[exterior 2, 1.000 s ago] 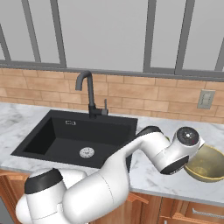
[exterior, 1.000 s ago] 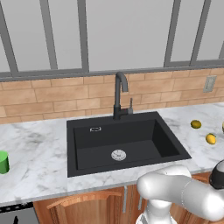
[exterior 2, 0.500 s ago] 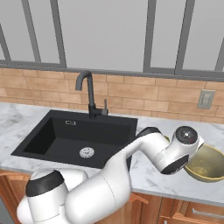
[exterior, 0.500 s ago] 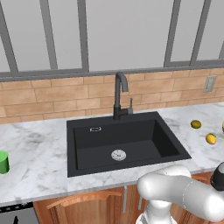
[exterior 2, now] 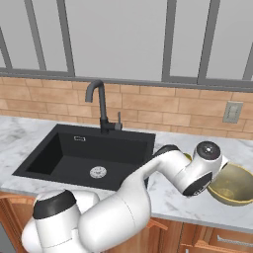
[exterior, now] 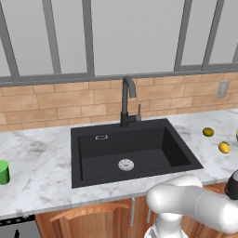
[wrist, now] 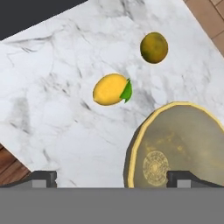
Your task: Remove the lemon and orange from the sink. Then move the bowl and cup from the counter to the sink for washing.
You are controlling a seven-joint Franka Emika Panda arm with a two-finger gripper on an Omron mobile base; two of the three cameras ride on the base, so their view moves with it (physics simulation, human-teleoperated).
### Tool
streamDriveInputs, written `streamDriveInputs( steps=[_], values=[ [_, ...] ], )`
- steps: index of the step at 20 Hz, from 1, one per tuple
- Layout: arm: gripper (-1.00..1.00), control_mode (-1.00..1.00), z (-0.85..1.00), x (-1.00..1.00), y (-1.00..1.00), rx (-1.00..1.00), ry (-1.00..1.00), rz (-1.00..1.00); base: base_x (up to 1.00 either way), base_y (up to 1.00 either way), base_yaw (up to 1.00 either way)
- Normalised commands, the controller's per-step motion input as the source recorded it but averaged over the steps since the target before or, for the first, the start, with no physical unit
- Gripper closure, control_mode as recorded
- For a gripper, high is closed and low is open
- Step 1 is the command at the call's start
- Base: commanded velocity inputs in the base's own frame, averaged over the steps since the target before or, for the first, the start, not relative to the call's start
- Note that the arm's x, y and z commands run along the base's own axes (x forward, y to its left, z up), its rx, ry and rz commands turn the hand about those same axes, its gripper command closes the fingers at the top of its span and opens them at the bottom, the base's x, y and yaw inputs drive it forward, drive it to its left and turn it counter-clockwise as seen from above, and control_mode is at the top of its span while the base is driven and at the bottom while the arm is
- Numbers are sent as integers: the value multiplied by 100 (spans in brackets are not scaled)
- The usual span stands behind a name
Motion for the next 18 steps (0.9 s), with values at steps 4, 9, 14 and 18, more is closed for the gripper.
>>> streamDriveInputs(
  steps=[4, 9, 14, 18],
  values=[
    [-100, -100, -7, 6, 0, 0, 7, 0, 0, 0, 0],
    [-100, -100, -10, 3, -1, 0, 1, 0, 0, 0, 0],
    [-100, -100, -8, 6, -2, 0, 0, -1, 0, 0, 0],
    [-100, -100, -8, 6, -2, 0, 0, -2, 0, 0, 0]
  ],
)
